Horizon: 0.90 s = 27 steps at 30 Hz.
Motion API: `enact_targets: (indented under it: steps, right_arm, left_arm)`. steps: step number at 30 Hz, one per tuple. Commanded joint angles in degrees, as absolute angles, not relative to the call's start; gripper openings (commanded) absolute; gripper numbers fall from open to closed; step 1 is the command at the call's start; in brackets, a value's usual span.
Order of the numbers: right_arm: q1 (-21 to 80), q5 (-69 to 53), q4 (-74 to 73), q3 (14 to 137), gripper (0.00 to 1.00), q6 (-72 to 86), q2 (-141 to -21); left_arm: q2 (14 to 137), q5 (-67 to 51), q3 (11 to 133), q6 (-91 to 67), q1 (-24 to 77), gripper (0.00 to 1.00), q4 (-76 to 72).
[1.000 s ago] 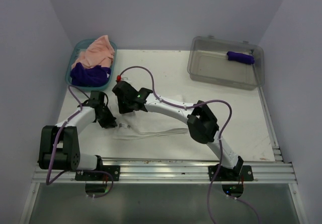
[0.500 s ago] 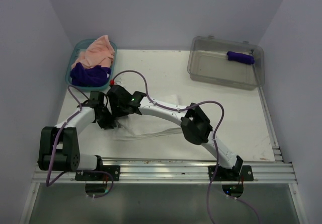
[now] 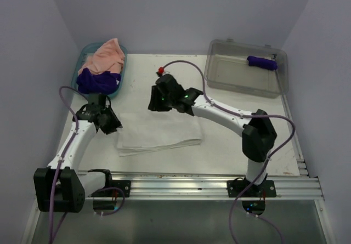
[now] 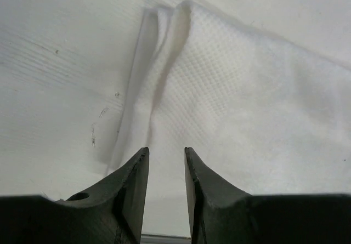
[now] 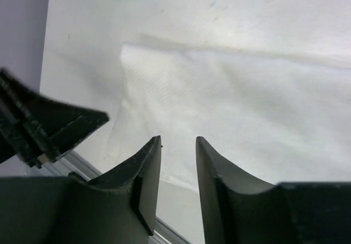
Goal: Roll the towels
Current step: Fold the towel
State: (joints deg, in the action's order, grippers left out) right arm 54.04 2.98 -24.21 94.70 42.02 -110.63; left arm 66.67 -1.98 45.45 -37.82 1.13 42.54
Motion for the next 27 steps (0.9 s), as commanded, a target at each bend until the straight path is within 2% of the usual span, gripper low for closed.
enact_targets:
  steps: [1,2,5,7,10,12,15,18,21,24,25,27]
  right_arm:
    - [47.3,3.69,-20.03,85.11,0.34,44.12,-101.71]
    - [45.02,3.95,-20.56,83.51,0.28,43.77,-101.08]
    - [41.06,4.04,-21.97,77.8,0.19,43.94,-98.98]
    - [39.56,3.78,-21.88,74.29,0.16,43.68,-98.0]
    - [38.15,4.39,-25.02,74.35,0.15,40.26,-97.82]
    - [37.62,5.62,-27.32,74.62,0.17,37.45,-98.0]
    - [35.16,4.23,-27.87,72.17,0.25,35.6,-96.77]
    - [33.05,0.45,-27.68,70.75,0.26,33.67,-98.34]
    - [32.87,-1.3,-26.38,69.09,0.24,32.61,-101.24]
    - [32.87,-2.1,-27.76,68.2,0.17,32.35,-106.51]
    - [32.96,-2.02,-27.95,68.12,0.14,32.26,-106.52]
    - [33.66,-0.19,-27.6,66.98,0.13,31.91,-103.73]
  left_arm:
    - [61.8,-0.26,47.55,-39.37,0.88,0.36,43.27]
    - [60.92,-2.7,47.2,-39.03,0.88,0.37,40.98]
    - [61.51,-5.45,49.64,-38.58,2.36,0.38,36.04]
    - [66.16,-3.44,52.63,-38.58,7.78,0.38,36.56]
    - [72.15,-0.62,55.72,-38.85,13.34,0.37,37.27]
    - [74.6,2.71,53.97,-39.11,13.19,0.37,36.57]
    - [78.03,0.36,50.28,-37.62,9.16,0.37,33.67]
    - [81.8,-5.35,45.63,-35.6,1.51,0.37,28.84]
    - [86.55,-7.55,44.65,-34.54,-1.4,0.34,27.69]
    - [86.49,-8.35,44.82,-34.28,-1.49,0.34,27.77]
    - [85.96,-8.09,45.69,-34.02,-1.49,0.34,28.3]
    - [83.95,-6.69,47.1,-33.66,-1.49,0.34,30.05]
